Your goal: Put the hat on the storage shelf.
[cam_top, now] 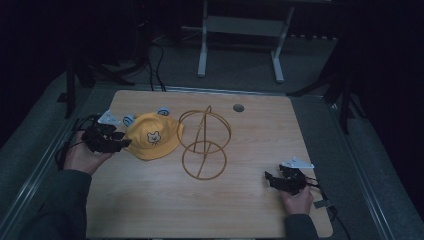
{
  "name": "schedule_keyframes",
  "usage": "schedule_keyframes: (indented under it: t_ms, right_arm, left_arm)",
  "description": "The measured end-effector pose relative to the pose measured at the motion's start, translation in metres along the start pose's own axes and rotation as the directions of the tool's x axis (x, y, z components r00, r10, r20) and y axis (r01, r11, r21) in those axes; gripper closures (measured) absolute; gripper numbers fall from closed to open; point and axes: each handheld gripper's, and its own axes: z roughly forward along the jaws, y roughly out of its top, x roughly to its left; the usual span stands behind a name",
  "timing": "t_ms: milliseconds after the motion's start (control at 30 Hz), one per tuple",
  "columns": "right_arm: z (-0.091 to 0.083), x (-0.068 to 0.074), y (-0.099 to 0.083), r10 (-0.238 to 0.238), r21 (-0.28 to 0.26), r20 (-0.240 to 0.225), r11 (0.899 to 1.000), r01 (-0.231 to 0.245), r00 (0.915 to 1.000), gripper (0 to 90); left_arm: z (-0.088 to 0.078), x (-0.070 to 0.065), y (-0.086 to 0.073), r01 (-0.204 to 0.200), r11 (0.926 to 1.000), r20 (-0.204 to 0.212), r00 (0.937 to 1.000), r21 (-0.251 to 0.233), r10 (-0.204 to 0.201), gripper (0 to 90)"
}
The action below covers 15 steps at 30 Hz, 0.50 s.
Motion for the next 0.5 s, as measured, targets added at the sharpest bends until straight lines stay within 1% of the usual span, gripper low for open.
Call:
schedule_keyframes:
  t_ms: [133,233,267,367,467,500]
  right_arm:
    - [0.0,0.0,0.0,-0.004,-0.002,-0.002,1.0,0.004,1.0,30.7]
    - [0.0,0.0,0.0,-0.003,-0.001,-0.004,1.0,0.003,1.0,30.6]
    - [0.0,0.0,0.0,-0.003,-0.001,-0.004,1.0,0.003,1.0,30.6]
    - [0.0,0.0,0.0,-0.003,-0.002,-0.004,1.0,0.003,1.0,30.6]
    - [0.0,0.0,0.0,-0.002,-0.002,-0.005,1.0,0.002,1.0,30.6]
    - [0.0,0.0,0.0,-0.002,-0.002,-0.005,1.0,0.002,1.0,30.6]
  left_arm:
    - [-0.003,0.001,0.005,-0.009,0.9999,-0.001,1.0,-0.007,0.009,57.1]
    - [-0.004,0.001,0.009,-0.017,0.9995,-0.002,0.9998,-0.025,0.017,56.0]
    - [-0.004,0.001,0.01,-0.024,0.9995,-0.003,0.9997,-0.022,0.024,55.9]
    - [-0.003,0.002,0.013,-0.029,0.9994,-0.001,0.9996,-0.021,0.029,55.8]
    - [-0.001,0.005,0.02,-0.039,0.9992,-0.006,0.9992,-0.012,0.039,54.9]
    - [-0.001,0.006,0.021,-0.034,0.9994,-0.005,0.9994,-0.006,0.034,55.0]
